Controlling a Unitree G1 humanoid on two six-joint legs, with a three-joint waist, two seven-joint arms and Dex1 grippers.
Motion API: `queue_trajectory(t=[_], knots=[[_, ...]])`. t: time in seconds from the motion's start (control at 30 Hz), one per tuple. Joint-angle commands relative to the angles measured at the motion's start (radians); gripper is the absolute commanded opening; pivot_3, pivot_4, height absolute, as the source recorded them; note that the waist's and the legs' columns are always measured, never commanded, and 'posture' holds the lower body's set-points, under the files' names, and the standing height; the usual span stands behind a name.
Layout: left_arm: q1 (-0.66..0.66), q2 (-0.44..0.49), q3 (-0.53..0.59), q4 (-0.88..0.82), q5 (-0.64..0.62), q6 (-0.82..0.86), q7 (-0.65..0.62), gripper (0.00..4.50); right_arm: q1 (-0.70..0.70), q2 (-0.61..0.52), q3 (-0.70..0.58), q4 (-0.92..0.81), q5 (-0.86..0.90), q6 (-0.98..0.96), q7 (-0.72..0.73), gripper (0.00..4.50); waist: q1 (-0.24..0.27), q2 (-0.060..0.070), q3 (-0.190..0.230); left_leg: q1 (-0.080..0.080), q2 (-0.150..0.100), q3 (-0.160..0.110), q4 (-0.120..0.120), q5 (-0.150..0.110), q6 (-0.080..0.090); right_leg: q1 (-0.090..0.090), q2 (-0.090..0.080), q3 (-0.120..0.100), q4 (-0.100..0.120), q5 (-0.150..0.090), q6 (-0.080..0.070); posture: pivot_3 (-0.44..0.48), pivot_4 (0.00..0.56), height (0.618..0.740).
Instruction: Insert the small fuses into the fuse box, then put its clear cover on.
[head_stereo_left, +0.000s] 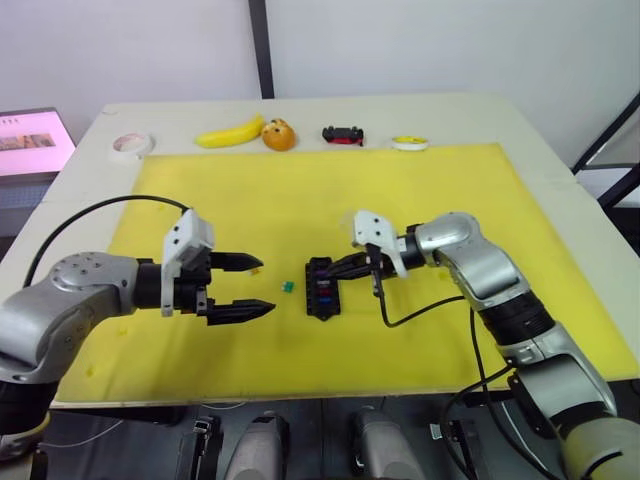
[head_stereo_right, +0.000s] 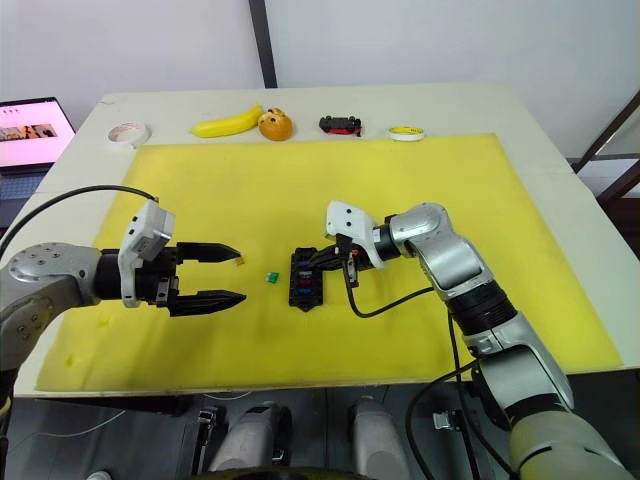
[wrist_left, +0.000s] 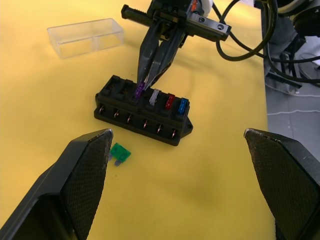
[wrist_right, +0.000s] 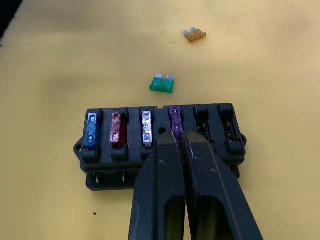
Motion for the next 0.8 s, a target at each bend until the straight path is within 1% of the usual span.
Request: queue_trajectory(t=[0.03,0.47,0.53,0.57,0.73,0.8], knots=[[-0.016,-0.002,0.010,-0.024,-0.007,-0.005,-0.001,4.43,0.017,-0.016,0.049,0.017,-0.055,0.037,-0.015,0.00,0.000,0.000,0.000,0.000,0.000,0.000,0.000,0.000,0.000,0.000,0.000,0.000,0.000,0.000,0.000,0.000,0.150,0.740],[-0.012,-0.004,0.012,-0.029,-0.008,-0.003,0.004,4.43,0.015,-0.024,0.020,-0.052,-0.012,0.092,-0.011,0.00,0.000,0.000,0.000,0.000,0.000,0.000,0.000,0.000,0.000,0.000,0.000,0.000,0.000,0.000,0.000,0.000,0.150,0.740],[-0.013,-0.005,0.012,-0.028,-0.008,-0.002,0.004,4.50,0.015,-0.023,0.015,-0.056,-0.009,0.093,-0.011,0.70,0.000,0.000,0.000,0.000,0.000,0.000,0.000,0.000,0.000,0.000,0.000,0.000,0.000,0.000,0.000,0.000,0.150,0.740],[-0.015,-0.006,0.011,-0.027,-0.008,-0.001,0.004,4.50,0.014,-0.021,0.012,-0.054,-0.011,0.094,-0.019,0.95,0.000,0.000,0.000,0.000,0.000,0.000,0.000,0.000,0.000,0.000,0.000,0.000,-0.001,0.000,0.000,0.000,0.150,0.740],[-0.019,-0.009,0.008,-0.025,-0.006,0.000,0.006,4.50,0.010,-0.016,0.011,-0.047,-0.018,0.097,-0.038,3.21,0.001,0.000,0.000,0.000,0.000,0.000,-0.001,0.000,0.000,0.000,0.000,0.000,-0.001,0.000,0.000,0.000,0.150,0.740],[-0.019,-0.009,0.009,-0.024,-0.006,0.000,0.006,4.50,0.008,-0.016,0.008,-0.057,-0.010,0.106,-0.036,3.21,0.000,0.000,0.000,0.000,0.000,0.000,-0.001,0.000,0.000,0.000,0.000,0.000,-0.002,0.000,0.000,0.000,0.150,0.740]])
